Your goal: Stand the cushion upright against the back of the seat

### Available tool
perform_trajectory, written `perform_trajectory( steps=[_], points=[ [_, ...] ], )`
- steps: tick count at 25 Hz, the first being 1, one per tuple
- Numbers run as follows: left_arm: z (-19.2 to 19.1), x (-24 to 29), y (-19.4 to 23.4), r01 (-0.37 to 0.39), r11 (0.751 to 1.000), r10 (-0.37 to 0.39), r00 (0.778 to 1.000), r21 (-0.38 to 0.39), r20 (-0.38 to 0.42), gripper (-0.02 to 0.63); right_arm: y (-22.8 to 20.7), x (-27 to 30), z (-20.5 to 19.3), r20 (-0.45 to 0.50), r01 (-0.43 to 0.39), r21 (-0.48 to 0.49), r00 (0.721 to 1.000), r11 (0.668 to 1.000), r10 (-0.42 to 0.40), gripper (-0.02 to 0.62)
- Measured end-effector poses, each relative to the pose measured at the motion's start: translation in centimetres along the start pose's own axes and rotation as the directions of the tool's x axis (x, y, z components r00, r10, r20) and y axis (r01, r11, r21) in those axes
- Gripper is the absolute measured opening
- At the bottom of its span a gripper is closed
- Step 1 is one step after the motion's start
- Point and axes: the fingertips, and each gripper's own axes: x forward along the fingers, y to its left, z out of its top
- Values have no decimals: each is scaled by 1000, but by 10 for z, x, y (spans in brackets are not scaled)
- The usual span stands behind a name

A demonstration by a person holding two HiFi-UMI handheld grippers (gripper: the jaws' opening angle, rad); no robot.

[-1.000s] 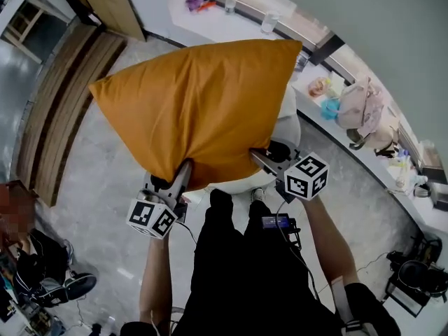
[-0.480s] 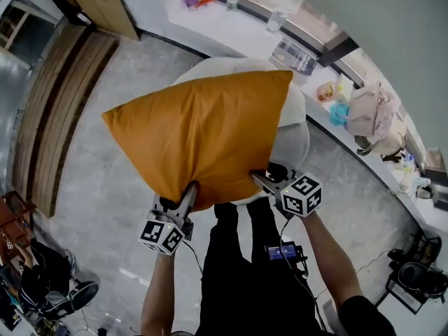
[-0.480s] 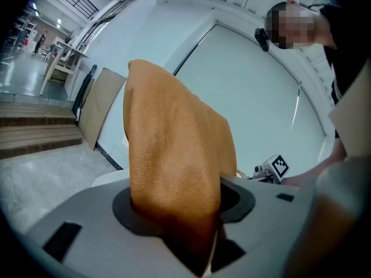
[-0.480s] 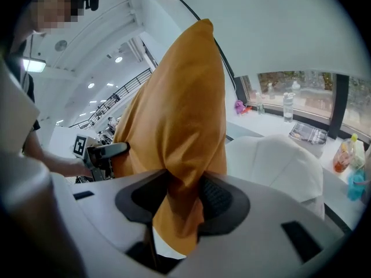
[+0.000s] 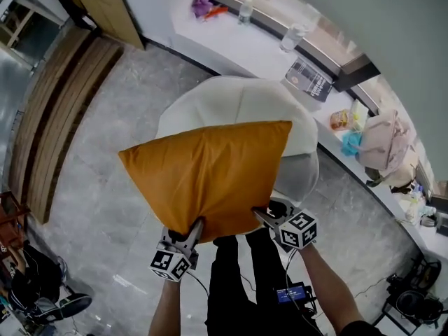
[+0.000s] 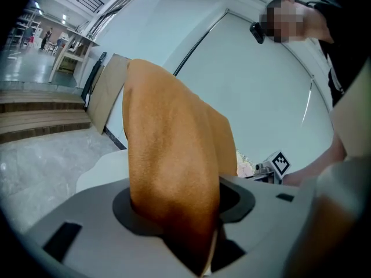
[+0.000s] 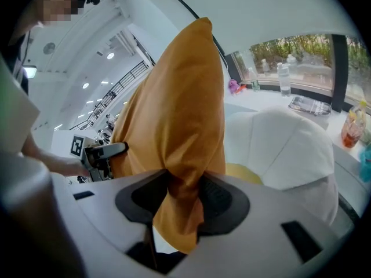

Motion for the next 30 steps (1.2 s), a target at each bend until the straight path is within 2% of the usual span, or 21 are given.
perform_trajectory(
  steps=[4,10,17,22,30],
  points=[
    [-31,30,18,-16,1000,16,1000,-15,-23,225,-36,23,-20,-48,-3,7,999,1000,4,179],
    [-91,61,39,-28,998,23,994,-48,-103,224,-77,50,-69,-140,0,37,990,999,5,178],
    [-136,91,78,-44,999,39,990,-29,-132,224,-113,96,-105,-183,-9,36,983,999,15,173],
    [-133,121,114,-46,999,45,993,-4,-106,221,-138,133,-90,-162,5,5,987,1000,-4,172],
    [-106,169,162,-54,998,55,997,21,-47,221,-173,182,-46,-88,66,-37,994,997,-69,170]
  ],
)
